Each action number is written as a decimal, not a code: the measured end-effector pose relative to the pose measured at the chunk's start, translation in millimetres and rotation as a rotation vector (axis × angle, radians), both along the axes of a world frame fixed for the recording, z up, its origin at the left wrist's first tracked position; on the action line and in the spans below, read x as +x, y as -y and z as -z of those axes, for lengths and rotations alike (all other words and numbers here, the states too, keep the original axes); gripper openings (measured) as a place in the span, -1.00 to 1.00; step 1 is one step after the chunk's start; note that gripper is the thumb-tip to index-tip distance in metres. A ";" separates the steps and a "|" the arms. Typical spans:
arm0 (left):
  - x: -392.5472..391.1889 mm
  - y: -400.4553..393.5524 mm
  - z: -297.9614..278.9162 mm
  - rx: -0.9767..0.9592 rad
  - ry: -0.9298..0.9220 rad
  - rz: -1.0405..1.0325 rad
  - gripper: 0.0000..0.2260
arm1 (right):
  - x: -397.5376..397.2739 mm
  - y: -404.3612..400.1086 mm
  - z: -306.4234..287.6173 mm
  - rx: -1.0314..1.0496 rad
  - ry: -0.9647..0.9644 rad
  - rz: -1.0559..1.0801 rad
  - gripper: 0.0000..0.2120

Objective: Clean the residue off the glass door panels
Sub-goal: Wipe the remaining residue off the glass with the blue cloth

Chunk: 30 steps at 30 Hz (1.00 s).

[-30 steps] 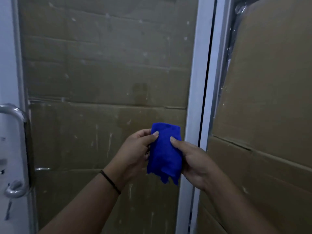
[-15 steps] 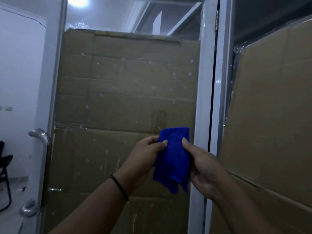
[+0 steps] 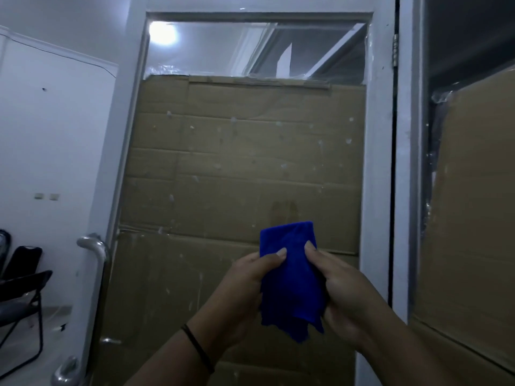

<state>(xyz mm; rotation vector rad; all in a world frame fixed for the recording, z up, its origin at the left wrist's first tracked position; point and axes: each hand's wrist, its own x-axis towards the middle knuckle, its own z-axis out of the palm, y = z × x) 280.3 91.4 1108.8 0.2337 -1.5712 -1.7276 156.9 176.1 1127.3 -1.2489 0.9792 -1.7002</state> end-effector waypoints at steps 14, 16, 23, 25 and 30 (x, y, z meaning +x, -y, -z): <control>72.8 167.1 -22.0 0.117 -0.249 -0.141 -0.72 | 77.9 194.4 -9.1 -0.301 -0.738 0.761 -0.74; 84.3 191.4 -28.1 0.116 -0.272 -0.121 -0.69 | 94.6 218.5 -14.8 -0.310 -0.730 0.691 -0.82; 103.2 253.6 -46.1 0.074 -0.326 -0.046 -0.68 | 118.2 294.6 -36.3 -0.397 -0.794 0.691 -0.82; 107.6 268.0 -51.3 0.011 -0.298 -0.094 -0.70 | 116.9 310.8 -43.8 -0.401 -0.864 0.747 -0.79; 104.7 293.5 -65.7 -0.124 -0.247 -0.394 -0.78 | 107.8 339.9 -56.5 -0.443 -0.944 0.683 -0.73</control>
